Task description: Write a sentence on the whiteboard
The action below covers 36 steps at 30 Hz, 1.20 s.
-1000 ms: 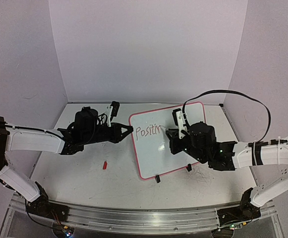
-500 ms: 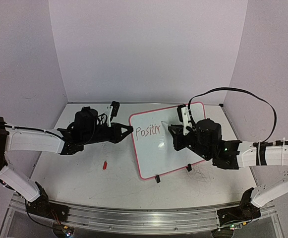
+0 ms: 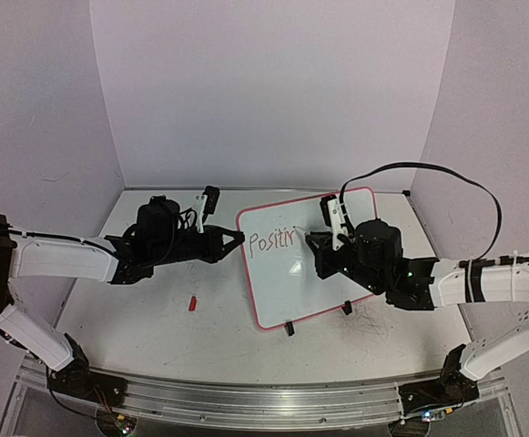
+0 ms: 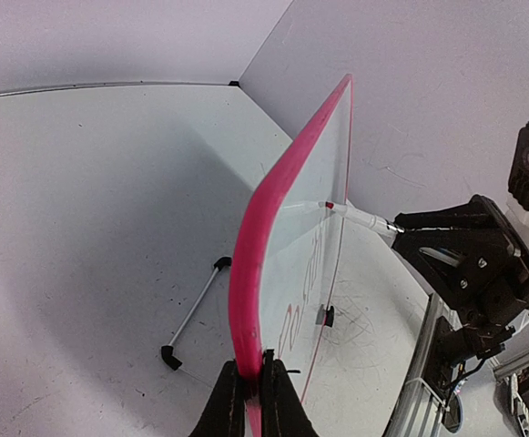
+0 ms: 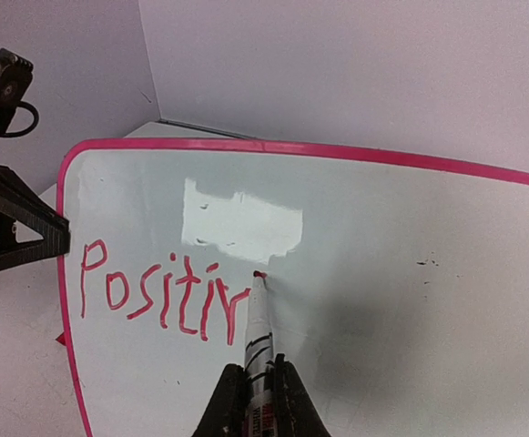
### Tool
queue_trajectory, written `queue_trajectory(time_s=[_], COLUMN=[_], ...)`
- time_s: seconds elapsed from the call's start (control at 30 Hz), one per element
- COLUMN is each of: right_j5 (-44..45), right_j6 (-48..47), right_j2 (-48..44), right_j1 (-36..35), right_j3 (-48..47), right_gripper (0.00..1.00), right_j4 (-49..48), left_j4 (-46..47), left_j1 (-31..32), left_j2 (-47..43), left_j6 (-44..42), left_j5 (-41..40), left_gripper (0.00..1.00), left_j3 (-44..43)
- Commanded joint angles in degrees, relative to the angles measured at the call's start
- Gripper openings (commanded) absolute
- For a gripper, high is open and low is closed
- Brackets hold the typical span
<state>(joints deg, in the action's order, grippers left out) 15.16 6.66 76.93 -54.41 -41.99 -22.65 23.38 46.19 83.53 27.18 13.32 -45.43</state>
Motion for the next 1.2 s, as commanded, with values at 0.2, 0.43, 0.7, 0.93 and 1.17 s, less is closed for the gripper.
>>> queue_trajectory(time_s=[0.2, 0.43, 0.7, 0.93, 1.17], right_j5=[0.4, -2.0, -2.2, 0.0, 0.4], right_j6=[0.1, 1.4, 1.8, 1.9, 1.9], right_j2=[-1.6, -3.7, -2.4, -1.0, -0.1], right_j1=[0.0, 0.0, 0.0, 0.0, 0.0], right_j3=[-1.4, 0.2, 0.2, -0.3, -0.7], right_gripper=[0.0, 0.0, 0.0, 0.0, 0.0], right_j4=[1.2, 1.5, 1.7, 2.3, 3.1], left_j4=[-0.2, -0.2, -0.2, -0.2, -0.2], left_j1=[-0.3, -0.3, -0.3, -0.3, -0.3], left_j2=[-1.7, -1.6, -1.8, -1.8, -1.7], left_j6=[-2.2, -2.3, -2.2, -2.2, -2.3], left_j5=[-1.6, -1.6, -1.5, -1.5, -1.4], left_gripper=[0.0, 0.0, 0.0, 0.0, 0.0], left_j3=[-1.3, -1.4, -1.4, -1.5, -1.7])
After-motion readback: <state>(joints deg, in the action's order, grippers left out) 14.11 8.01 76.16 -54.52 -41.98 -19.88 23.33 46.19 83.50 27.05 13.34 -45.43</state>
